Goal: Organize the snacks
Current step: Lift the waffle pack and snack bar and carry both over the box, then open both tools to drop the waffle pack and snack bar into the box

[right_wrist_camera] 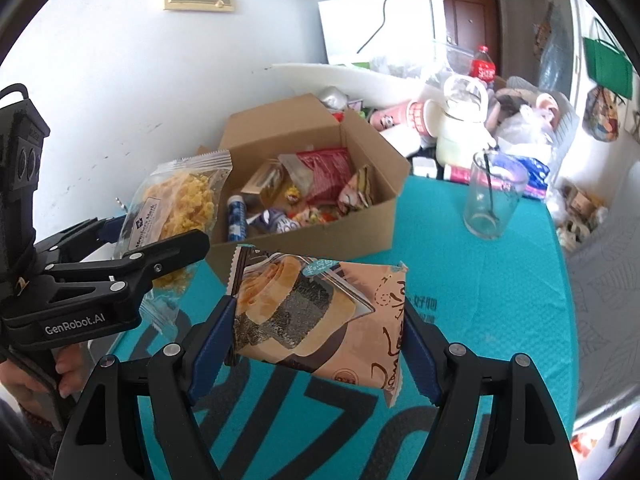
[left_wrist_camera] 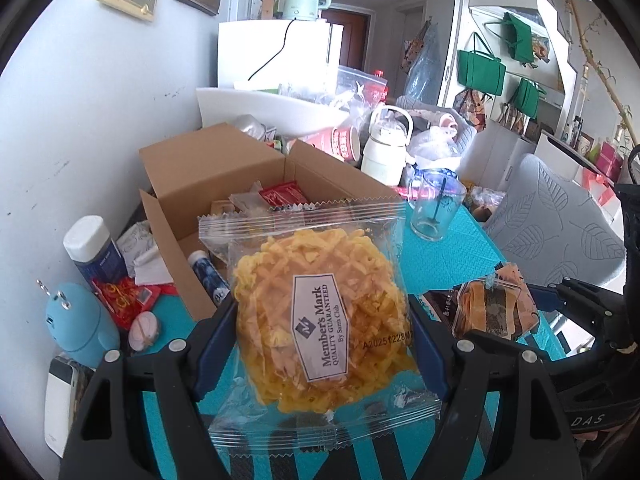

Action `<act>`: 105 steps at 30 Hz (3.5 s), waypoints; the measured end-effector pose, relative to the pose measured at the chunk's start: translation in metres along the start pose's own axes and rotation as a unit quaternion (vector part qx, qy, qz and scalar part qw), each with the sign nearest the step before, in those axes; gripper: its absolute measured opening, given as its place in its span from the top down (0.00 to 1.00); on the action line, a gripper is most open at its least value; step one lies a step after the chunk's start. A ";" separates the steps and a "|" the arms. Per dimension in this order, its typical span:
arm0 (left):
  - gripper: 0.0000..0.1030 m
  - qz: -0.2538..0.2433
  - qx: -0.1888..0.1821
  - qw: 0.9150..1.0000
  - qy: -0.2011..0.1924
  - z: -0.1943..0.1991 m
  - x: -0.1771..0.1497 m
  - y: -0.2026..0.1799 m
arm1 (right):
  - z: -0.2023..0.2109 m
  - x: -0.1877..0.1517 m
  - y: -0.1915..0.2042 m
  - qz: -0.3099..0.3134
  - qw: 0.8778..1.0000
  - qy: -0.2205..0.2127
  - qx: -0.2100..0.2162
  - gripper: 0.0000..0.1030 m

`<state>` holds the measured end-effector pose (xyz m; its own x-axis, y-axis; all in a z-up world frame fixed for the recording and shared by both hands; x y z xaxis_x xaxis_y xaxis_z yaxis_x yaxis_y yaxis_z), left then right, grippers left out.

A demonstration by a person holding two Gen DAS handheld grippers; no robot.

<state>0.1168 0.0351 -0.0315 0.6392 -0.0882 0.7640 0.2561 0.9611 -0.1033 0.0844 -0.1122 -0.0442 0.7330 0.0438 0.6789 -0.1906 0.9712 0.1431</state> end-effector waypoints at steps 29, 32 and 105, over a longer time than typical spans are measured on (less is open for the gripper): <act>0.24 0.032 0.013 0.995 -0.091 -0.033 0.127 0.071 | -0.065 0.140 0.030 0.060 0.996 -0.063 0.026 0.24; 0.24 0.034 0.014 0.995 -0.089 -0.047 0.139 0.079 | -0.082 0.152 0.031 0.063 0.996 -0.059 0.028 0.24; 0.23 0.032 0.113 0.990 0.081 -0.182 0.100 0.116 | -0.201 0.137 -0.013 0.077 0.993 0.083 -0.042 0.06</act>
<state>0.3424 0.0902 -0.0836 0.7608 -0.0491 0.6471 0.0543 0.9985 0.0119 0.3184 -0.0715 -0.0977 0.7983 0.2255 0.5584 -0.2592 0.9656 -0.0194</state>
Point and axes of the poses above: each gripper's, at about its wrist camera, not at the fingertips, and z roughly against the way its jaws point, y to its left, x to its top, the point moved 9 cm from there along -z, roughly the way its jaws point
